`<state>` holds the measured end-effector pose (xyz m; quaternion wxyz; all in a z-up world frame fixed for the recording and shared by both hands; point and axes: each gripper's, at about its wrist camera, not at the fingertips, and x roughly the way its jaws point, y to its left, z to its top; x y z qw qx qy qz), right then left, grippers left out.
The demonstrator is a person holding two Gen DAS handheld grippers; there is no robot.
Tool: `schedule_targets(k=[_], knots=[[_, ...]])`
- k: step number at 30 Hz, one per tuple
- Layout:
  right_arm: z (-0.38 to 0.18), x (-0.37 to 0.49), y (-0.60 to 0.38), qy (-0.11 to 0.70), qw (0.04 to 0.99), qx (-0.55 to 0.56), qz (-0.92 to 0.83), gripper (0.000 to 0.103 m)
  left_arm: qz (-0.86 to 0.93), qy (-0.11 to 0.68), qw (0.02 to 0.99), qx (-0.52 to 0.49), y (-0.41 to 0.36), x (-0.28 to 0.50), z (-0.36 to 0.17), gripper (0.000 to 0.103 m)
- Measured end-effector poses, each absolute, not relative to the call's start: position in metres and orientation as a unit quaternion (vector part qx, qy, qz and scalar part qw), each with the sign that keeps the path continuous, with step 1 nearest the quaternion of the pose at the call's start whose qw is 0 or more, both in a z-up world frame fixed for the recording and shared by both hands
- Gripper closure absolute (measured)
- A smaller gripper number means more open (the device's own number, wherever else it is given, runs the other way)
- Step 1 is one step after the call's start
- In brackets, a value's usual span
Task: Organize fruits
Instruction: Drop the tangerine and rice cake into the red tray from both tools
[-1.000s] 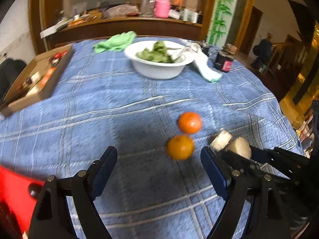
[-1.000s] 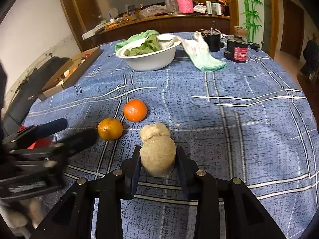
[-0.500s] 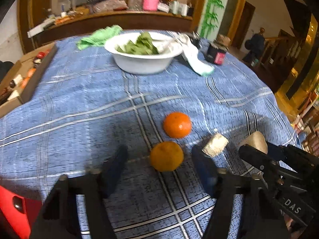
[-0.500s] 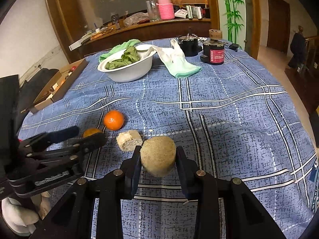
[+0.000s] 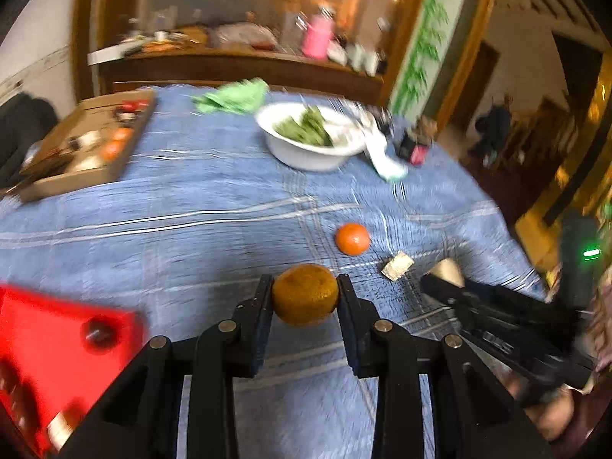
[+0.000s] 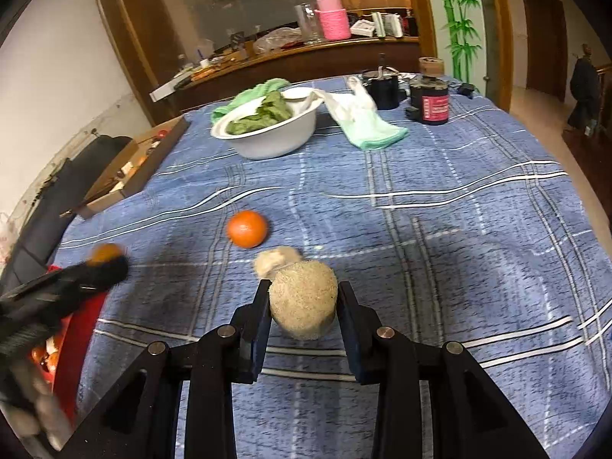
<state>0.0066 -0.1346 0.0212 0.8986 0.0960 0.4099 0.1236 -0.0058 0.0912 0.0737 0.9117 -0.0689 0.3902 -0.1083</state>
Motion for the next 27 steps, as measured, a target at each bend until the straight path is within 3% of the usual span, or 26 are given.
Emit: schedule_targets(k=[10,15,22,24,27], knots=[[0.042,-0.028,-0.065,0.423,0.858,0.148,0.250,0.067,0.032,0.356,0.924,-0.134,0.229,-0.102,0.090,0.072],[0.060,-0.055,0.023,0.426,0.842,0.087,0.318,0.066,0.107,0.358,0.914,-0.159,0.286,-0.128,0.072,0.072],[0.046,-0.062,0.108,0.449,0.826,0.027,0.340,0.065,0.118,0.373,0.903,-0.177,0.308,-0.141,0.050,0.071],[0.047,-0.062,0.121,0.435,0.839,0.005,0.326,0.065,0.116,0.369,0.904,-0.180,0.311,-0.143,0.051,0.067],[0.049,-0.059,0.137,0.429,0.843,-0.020,0.324,0.065,0.112,0.357,0.910,-0.179,0.311,-0.150,0.058,0.052]])
